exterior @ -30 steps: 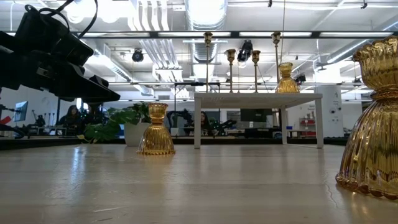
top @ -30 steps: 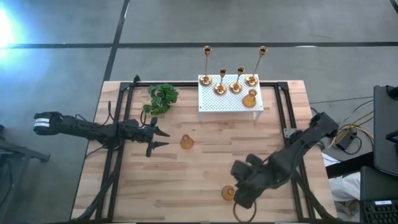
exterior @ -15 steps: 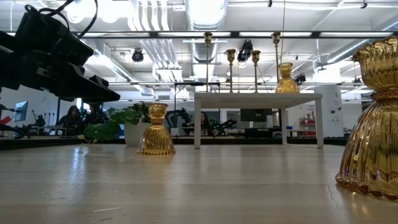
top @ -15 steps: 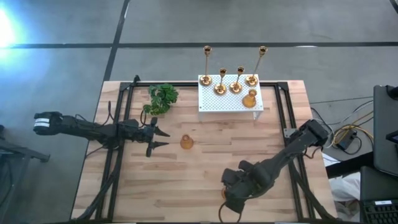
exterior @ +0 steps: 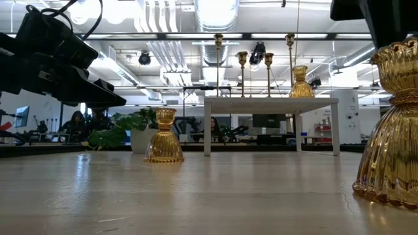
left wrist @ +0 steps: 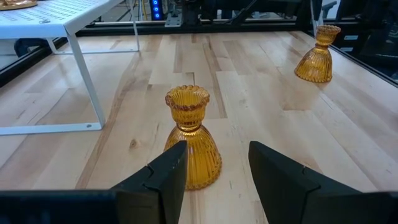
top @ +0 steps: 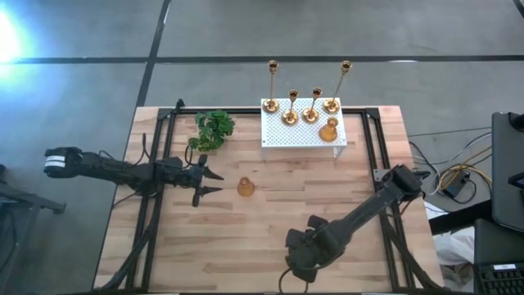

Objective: Pick & Place candle stick holders
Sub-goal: Put the bottom orange glass candle holder on the shelf

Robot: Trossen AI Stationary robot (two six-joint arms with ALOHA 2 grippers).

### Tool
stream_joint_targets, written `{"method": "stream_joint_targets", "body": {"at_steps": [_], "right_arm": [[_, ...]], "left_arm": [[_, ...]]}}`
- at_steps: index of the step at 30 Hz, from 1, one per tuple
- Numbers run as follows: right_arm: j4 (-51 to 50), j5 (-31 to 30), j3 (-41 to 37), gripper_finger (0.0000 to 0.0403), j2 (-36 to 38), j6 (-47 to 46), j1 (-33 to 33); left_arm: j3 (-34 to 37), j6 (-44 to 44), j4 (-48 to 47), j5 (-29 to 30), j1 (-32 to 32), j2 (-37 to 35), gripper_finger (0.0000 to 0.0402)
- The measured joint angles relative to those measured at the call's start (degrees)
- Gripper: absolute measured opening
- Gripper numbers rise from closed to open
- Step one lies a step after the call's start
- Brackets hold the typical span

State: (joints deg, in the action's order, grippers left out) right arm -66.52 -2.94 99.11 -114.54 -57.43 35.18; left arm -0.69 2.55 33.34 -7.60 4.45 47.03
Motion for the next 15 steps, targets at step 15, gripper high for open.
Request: {"method": "stream_joint_targets", "body": {"at_steps": [15], "right_arm": [[6.25, 1.69, -6.66, 0.0128, -0.30, -0.92, -0.78]], "left_arm": [[0.01, 0.01, -0.01, -0.01, -0.01, 0.00, 0.0177]]}}
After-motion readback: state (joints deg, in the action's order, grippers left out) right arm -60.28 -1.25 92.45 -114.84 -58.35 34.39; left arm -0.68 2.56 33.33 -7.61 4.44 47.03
